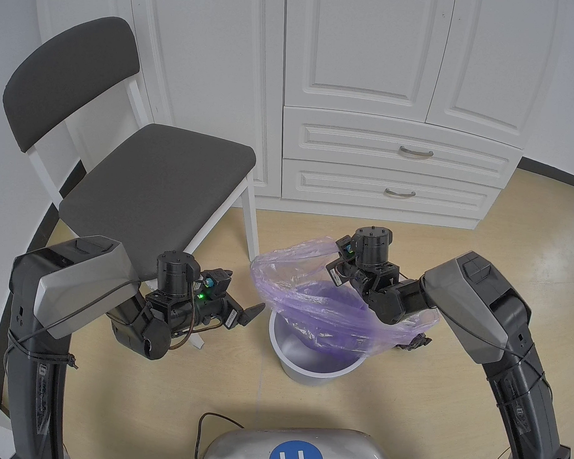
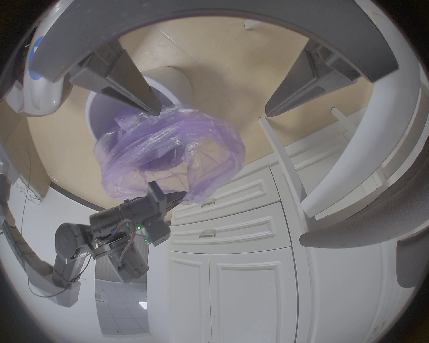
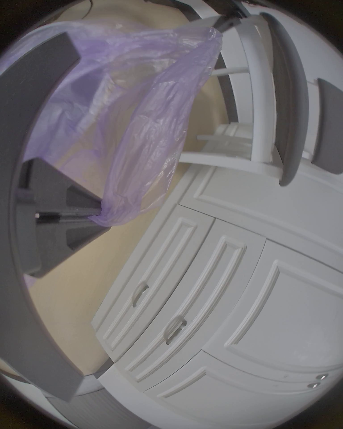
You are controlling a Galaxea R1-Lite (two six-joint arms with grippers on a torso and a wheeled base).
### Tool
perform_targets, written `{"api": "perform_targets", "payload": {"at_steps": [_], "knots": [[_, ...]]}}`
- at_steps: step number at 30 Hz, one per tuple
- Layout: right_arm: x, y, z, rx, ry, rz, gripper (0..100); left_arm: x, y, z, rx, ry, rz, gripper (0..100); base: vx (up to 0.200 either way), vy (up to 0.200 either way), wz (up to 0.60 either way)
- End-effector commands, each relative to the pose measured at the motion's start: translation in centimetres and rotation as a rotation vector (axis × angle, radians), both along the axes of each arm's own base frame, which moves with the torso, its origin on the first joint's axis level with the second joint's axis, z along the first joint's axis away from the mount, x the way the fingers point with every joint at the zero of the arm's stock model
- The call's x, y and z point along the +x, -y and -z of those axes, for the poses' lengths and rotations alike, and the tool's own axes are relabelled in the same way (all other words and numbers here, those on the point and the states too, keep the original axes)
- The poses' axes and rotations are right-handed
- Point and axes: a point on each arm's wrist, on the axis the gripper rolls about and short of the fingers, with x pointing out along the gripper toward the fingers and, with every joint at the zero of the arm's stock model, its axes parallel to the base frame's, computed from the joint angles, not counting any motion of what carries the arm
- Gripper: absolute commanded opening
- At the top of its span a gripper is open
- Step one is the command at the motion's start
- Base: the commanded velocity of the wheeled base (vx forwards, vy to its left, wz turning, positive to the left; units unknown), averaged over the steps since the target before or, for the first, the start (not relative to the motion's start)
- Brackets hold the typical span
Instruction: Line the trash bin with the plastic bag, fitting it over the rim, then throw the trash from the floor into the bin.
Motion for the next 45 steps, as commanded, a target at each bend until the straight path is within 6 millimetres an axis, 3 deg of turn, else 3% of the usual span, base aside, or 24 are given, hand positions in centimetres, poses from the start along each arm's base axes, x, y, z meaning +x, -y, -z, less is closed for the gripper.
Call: {"api": "perform_targets", "payload": {"at_steps": [1,4,5,7,11,12,14,17,21,23,24,26,28,30,31,32,38,42,44,45], "knots": [[2.3,0.2,3.4,0.053,0.022,0.03,0,0.0,0.3,0.2,-0.021,0.016,0.004,100,0.0,0.0,0.0],[2.4,0.2,3.0,0.066,0.032,0.033,0,-0.1,0.6,0.1,-0.025,0.024,0.011,100,0.0,0.0,0.0],[2.4,0.2,2.7,0.077,0.033,0.033,100,-0.1,0.6,0.1,-0.027,0.028,0.011,100,0.0,0.0,0.0],[2.2,0.1,2.1,0.095,0.034,0.033,100,-0.2,0.7,0.1,-0.028,0.031,0.012,100,0.0,0.0,0.0],[0.0,0.6,-2.2,0.082,-0.004,0.022,100,-0.4,0.7,0.1,-0.029,0.034,0.016,100,0.0,0.0,0.0],[-1.0,1.0,-4.2,0.079,-0.027,0.015,100,-0.5,0.8,0.1,-0.03,0.035,0.017,100,0.0,0.0,0.0],[-1.7,1.3,-6.0,0.077,-0.039,0.014,100,-0.4,0.8,0.0,-0.031,0.04,0.017,100,0.0,0.0,0.0],[-2.7,2.2,-10.3,0.126,-0.018,0.023,100,-0.6,1.0,0.1,-0.032,0.043,0.022,100,0.0,0.0,0.0],[-4.9,2.9,-13.0,0.116,-0.068,0.016,100,-0.7,1.0,0.1,-0.03,0.039,0.024,100,0.0,0.0,0.0],[-6.9,3.5,-12.2,0.044,-0.187,0.013,100,-0.7,1.0,0.1,-0.029,0.042,0.024,100,0.0,0.0,0.0],[-6.9,3.5,-12.2,0.044,-0.187,0.013,100,-0.7,1.0,0.1,-0.029,0.042,0.024,100,0.0,0.0,0.0],[-9.9,3.6,-10.2,-0.085,-0.333,-0.085,100,-0.8,0.9,0.1,-0.027,0.04,0.025,100,0.0,0.0,0.0],[-10.0,3.3,-9.3,-0.093,-0.355,-0.126,100,-0.8,1.0,0.2,-0.028,0.042,0.026,100,0.0,0.0,0.0],[-9.6,3.1,-8.8,-0.087,-0.359,-0.13,100,-0.8,1.1,0.2,-0.029,0.045,0.028,100,0.0,0.0,0.0],[-7.2,2.5,-6.5,-0.067,-0.362,-0.102,100,-0.8,1.2,0.4,-0.03,0.044,0.03,100,0.0,0.0,0.0],[-6.4,2.4,-5.8,-0.056,-0.36,-0.087,100,-0.8,1.2,0.4,-0.03,0.044,0.03,100,0.0,0.0,0.0],[-5.0,2.0,-4.4,0.008,-0.369,-0.049,100,-0.8,1.2,0.3,-0.032,0.049,0.03,100,0.0,0.0,0.0],[-8.0,1.7,-6.0,-0.003,-0.393,-0.09,100,-0.9,1.2,0.1,-0.033,0.051,0.03,100,0.0,0.0,0.0],[-11.6,0.8,-6.5,-0.044,-0.433,-0.15,100,-1.0,1.1,0.2,-0.029,0.05,0.031,100,0.0,0.0,0.0],[-12.0,0.8,-6.4,-0.054,-0.44,-0.158,100,-1.0,1.1,0.2,-0.029,0.049,0.031,100,0.0,0.0,0.0]]}}
